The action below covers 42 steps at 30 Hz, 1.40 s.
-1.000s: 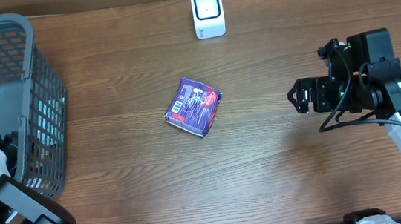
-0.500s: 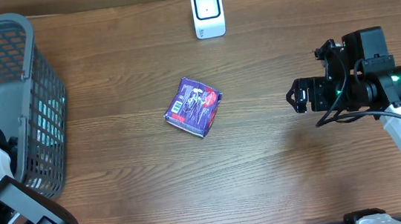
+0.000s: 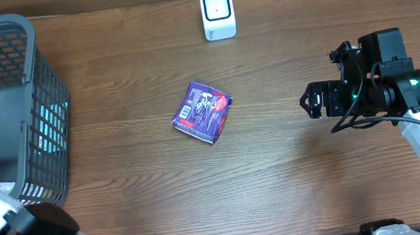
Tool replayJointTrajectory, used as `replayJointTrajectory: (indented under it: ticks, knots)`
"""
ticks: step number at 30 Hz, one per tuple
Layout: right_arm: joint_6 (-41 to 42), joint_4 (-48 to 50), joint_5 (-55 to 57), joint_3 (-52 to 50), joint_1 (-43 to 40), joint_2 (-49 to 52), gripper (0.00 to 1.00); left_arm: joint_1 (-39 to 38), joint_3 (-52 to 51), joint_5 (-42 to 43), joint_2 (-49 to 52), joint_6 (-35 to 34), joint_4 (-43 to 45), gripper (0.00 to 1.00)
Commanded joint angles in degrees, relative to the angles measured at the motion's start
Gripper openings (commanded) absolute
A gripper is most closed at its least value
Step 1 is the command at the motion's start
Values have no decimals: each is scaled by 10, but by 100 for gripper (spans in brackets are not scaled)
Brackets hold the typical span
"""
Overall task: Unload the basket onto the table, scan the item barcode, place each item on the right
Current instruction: 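Grasp the green snack packet and set it beside the purple box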
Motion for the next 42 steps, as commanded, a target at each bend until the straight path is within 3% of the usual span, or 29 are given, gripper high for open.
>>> replayJointTrajectory:
  ticks: [1, 7, 11, 15, 22, 32, 35, 38, 40, 42]
  knots:
    - [0, 3, -4, 12, 1, -1, 100, -63, 118, 39, -18, 54, -38, 4]
    - [0, 6, -4, 12, 1, -1, 100, -258, 135, 51, -14, 116, -113, 4]
    - [0, 4, -4, 12, 1, -1, 100, -383, 54, 33, 0, 192, -127, 4]
    - [0, 4, -4, 12, 1, -1, 100, -463, -61, -30, 30, 221, -117, 4]
    - [0, 5, -4, 12, 1, -1, 100, -507, -206, -61, 115, 231, -19, 4]
    - [0, 5, -4, 12, 1, -1, 100, -506, -223, -64, 203, 313, 9, 5]
    - [0, 9, -4, 12, 1, 0, 100, -512, -225, -20, 204, 338, -3, 26]
    - [0, 13, -4, 12, 1, 0, 100, -519, -225, -3, 204, 338, -15, 52]
    - [0, 14, -4, 12, 1, 0, 100, -525, -225, 7, 204, 337, -26, 61]
    - [0, 14, -4, 12, 1, 0, 100, -530, -219, 6, 204, 323, -38, 61]
